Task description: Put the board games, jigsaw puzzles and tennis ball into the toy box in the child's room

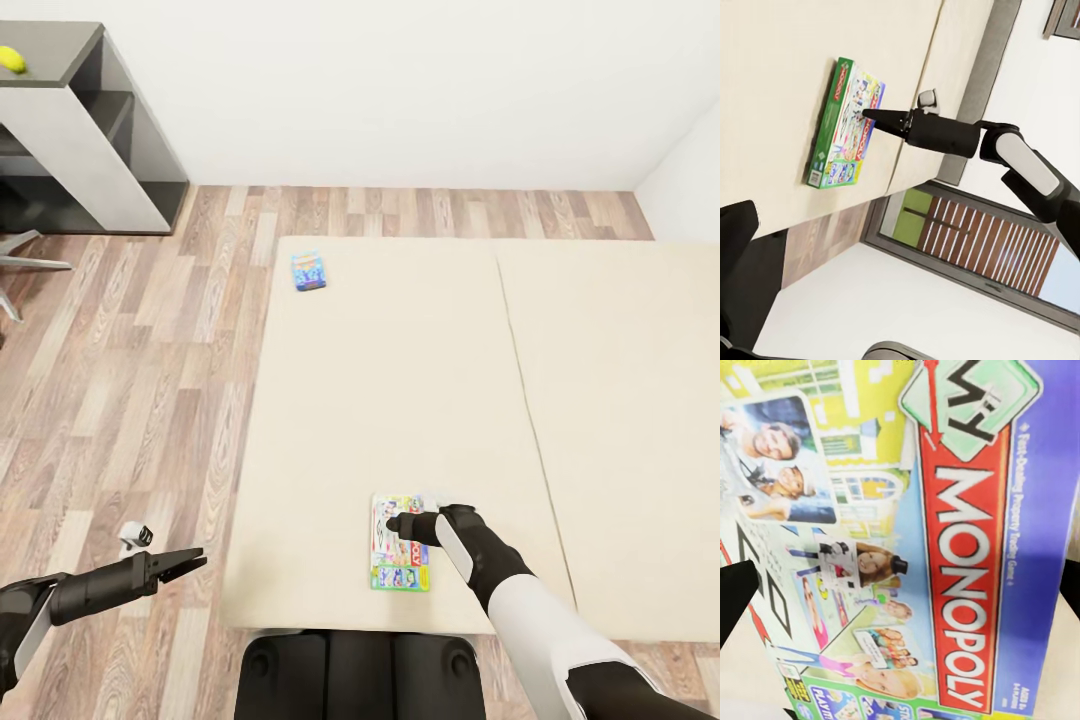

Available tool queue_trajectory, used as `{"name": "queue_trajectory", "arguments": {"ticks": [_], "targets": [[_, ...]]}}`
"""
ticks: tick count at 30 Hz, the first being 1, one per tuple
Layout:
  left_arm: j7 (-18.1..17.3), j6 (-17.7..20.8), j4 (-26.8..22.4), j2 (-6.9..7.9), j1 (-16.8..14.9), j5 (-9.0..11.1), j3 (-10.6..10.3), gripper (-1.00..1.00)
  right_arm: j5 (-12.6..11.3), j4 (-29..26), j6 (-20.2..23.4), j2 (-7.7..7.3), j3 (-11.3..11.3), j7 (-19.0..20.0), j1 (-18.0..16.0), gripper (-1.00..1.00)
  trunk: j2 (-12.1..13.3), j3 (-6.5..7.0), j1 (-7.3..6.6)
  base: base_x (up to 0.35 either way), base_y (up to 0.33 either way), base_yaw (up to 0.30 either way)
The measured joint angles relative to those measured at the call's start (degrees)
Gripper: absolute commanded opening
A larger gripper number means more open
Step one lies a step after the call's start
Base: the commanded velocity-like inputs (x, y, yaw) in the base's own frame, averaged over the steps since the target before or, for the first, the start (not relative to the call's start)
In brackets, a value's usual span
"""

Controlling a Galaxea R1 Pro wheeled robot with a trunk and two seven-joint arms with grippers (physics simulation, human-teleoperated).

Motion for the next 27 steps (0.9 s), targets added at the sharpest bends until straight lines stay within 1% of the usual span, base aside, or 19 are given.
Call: {"name": "queue_trajectory", "arguments": {"ticks": [27], "targets": [[0.00,0.00,0.01,-0.07,0.00,-0.03,0.00,1.00,0.02,0.00,-0.07,0.04,-0.01,0.00,0.00,1.00,0.00,0.00,0.00,0.000,0.060,0.000]]}}
